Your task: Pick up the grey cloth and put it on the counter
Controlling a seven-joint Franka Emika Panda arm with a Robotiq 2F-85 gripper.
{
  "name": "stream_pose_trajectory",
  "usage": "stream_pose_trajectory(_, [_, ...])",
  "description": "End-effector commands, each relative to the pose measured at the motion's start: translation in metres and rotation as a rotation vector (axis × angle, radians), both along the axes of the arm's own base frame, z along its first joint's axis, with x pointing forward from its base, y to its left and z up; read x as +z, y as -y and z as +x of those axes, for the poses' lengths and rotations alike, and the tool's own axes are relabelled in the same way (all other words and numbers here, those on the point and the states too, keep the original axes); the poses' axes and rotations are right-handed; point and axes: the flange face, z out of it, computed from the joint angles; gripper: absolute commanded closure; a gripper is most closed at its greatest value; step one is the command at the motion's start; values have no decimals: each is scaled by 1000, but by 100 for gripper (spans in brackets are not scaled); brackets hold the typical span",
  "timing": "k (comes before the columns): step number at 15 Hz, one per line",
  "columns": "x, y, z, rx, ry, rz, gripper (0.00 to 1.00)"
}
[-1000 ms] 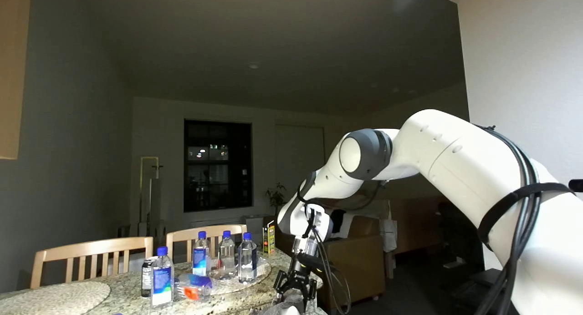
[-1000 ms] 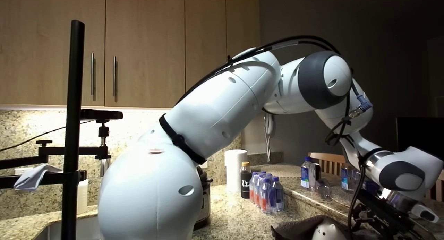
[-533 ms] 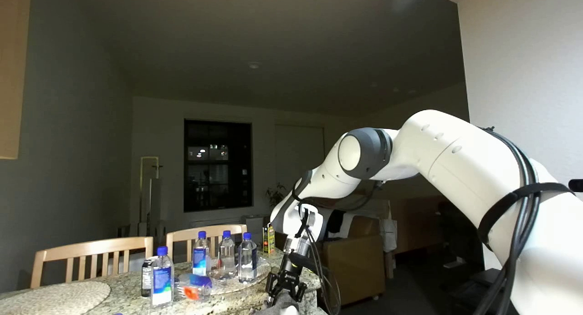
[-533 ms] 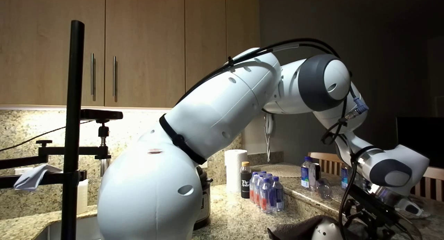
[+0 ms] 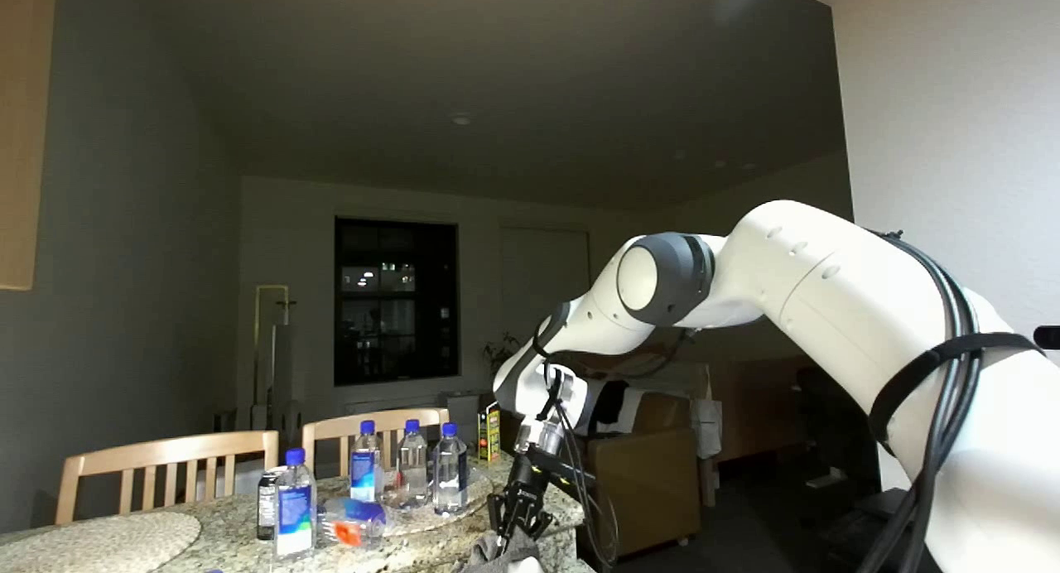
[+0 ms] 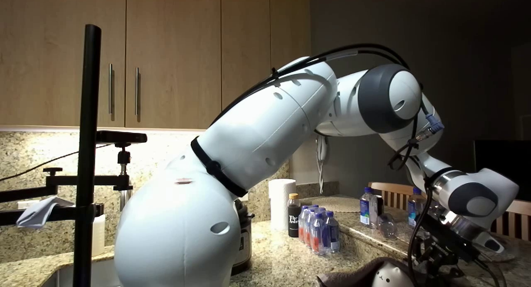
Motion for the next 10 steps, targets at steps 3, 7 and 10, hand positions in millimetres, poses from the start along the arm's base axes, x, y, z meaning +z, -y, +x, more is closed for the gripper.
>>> stream_pose_trajectory(3, [41,-4,3,24,-21,37,89])
stream_pose_trajectory(7, [85,-26,11,29,37,34,88])
stream_pose_trajectory(10, [122,-51,11,25,79,41,88])
